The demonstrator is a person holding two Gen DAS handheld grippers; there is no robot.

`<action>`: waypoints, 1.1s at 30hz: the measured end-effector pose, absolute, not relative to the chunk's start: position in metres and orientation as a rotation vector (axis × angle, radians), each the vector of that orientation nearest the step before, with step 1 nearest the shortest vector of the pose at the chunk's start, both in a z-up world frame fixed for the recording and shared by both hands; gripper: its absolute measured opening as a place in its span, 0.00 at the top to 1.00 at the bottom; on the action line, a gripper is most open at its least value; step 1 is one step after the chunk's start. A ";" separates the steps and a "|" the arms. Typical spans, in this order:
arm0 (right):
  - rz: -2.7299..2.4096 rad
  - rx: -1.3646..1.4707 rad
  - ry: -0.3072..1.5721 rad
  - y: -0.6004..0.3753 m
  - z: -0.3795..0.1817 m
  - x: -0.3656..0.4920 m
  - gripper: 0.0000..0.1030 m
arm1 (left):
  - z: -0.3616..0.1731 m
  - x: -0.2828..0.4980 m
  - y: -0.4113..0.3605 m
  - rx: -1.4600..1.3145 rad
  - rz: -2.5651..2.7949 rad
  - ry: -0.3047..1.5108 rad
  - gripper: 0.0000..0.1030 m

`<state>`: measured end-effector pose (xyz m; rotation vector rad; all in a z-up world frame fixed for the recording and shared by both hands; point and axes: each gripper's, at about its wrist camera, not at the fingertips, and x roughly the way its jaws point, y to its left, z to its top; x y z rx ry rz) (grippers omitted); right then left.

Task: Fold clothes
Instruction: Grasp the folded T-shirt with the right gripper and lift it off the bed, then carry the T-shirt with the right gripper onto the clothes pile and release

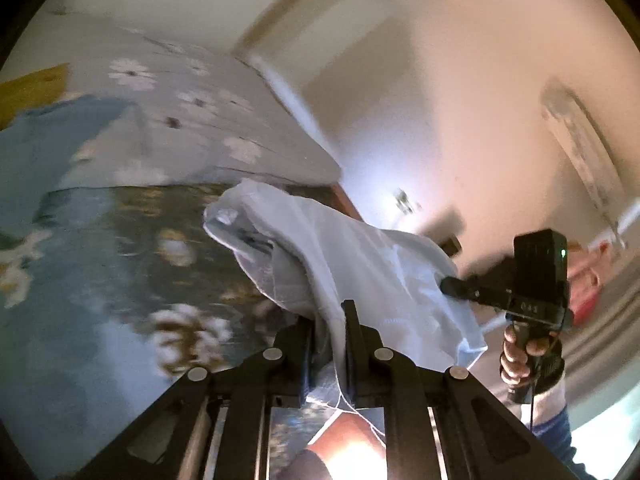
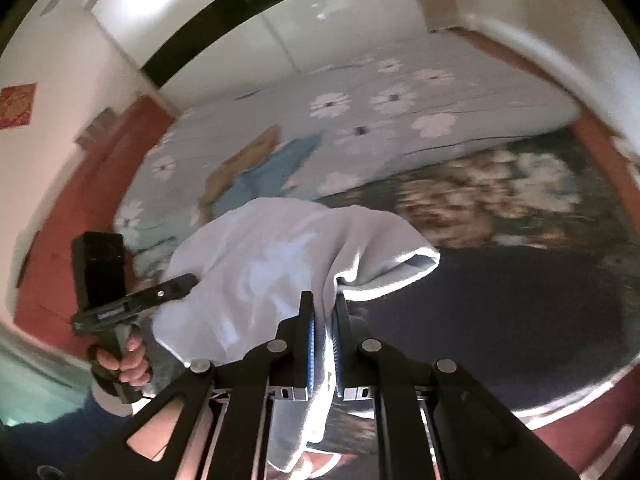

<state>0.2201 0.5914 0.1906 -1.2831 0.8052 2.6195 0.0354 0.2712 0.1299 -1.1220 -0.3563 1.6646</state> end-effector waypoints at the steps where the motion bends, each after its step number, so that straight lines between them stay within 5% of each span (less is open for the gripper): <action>1: 2.598 -1.272 0.804 0.605 0.191 0.231 0.93 | 0.130 0.042 0.291 -1.122 1.643 -0.338 0.87; 14: 2.498 -1.225 0.918 0.749 0.114 0.304 0.92 | 0.097 0.114 0.458 -1.109 1.564 -0.066 0.86; 24: 2.336 -1.227 1.054 0.771 0.028 0.329 0.91 | 0.041 0.131 0.471 -1.203 1.560 0.028 0.83; 33: 2.272 -1.198 1.019 0.765 0.037 0.327 0.82 | 0.056 0.122 0.451 -1.249 1.545 0.014 0.73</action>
